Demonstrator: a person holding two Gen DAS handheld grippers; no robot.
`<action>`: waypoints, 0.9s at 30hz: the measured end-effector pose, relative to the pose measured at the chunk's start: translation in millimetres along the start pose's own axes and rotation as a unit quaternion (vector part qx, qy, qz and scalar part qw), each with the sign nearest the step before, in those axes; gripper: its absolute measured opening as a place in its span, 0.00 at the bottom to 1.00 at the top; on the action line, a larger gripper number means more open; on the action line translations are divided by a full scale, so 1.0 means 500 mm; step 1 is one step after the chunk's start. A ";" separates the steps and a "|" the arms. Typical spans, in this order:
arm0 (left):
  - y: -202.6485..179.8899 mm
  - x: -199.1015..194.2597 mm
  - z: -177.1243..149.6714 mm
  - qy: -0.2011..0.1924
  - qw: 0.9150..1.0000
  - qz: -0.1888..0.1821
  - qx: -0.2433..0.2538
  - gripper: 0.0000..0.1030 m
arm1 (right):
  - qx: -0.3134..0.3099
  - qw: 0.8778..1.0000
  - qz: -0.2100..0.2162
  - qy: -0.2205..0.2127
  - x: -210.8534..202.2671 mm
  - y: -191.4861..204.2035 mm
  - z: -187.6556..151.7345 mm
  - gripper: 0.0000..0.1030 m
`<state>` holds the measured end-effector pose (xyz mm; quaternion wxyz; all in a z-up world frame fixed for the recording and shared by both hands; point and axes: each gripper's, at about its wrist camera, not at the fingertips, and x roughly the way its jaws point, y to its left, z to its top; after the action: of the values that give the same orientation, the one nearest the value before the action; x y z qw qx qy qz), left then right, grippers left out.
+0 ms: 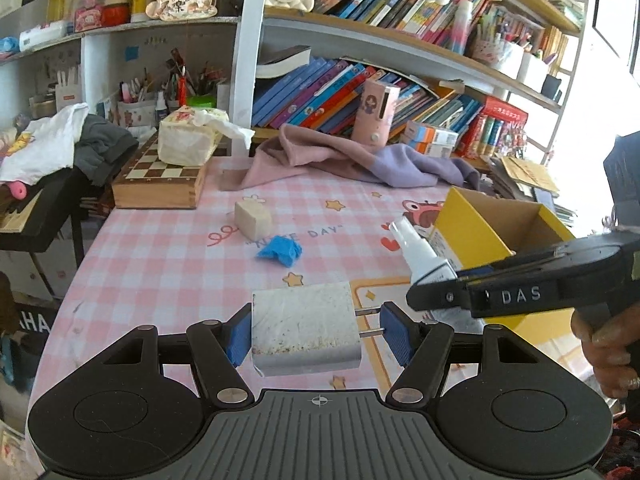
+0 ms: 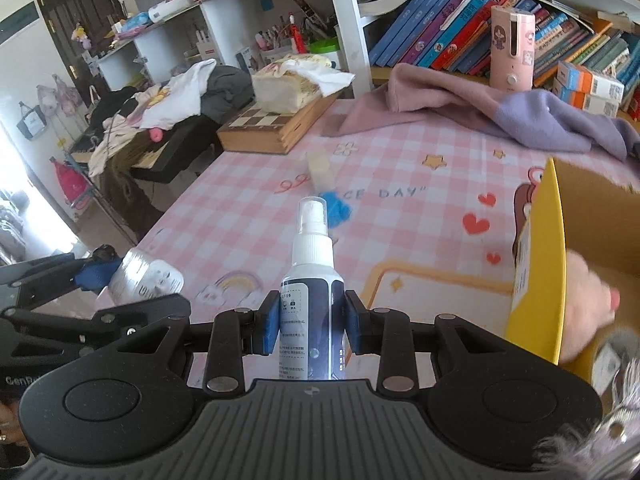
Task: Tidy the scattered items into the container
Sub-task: 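Lift the spray bottle and soap bar and carry them over the yellow box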
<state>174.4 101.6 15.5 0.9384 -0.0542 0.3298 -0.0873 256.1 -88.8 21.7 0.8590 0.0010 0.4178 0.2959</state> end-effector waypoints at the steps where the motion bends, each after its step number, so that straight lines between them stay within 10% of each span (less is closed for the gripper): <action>1: -0.002 -0.012 -0.007 0.000 1.000 -0.001 -0.001 0.65 | 0.001 1.000 0.001 0.001 -0.007 0.007 -0.009 0.30; 27: -0.076 -0.184 -0.153 0.020 0.998 -0.066 0.013 0.65 | 0.053 0.998 -0.041 -0.005 -0.199 0.102 -0.278 0.30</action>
<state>50.9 79.5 18.2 0.9244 -0.0622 0.3430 -0.1545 83.0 -131.6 15.4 0.8713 0.0305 0.4282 0.2376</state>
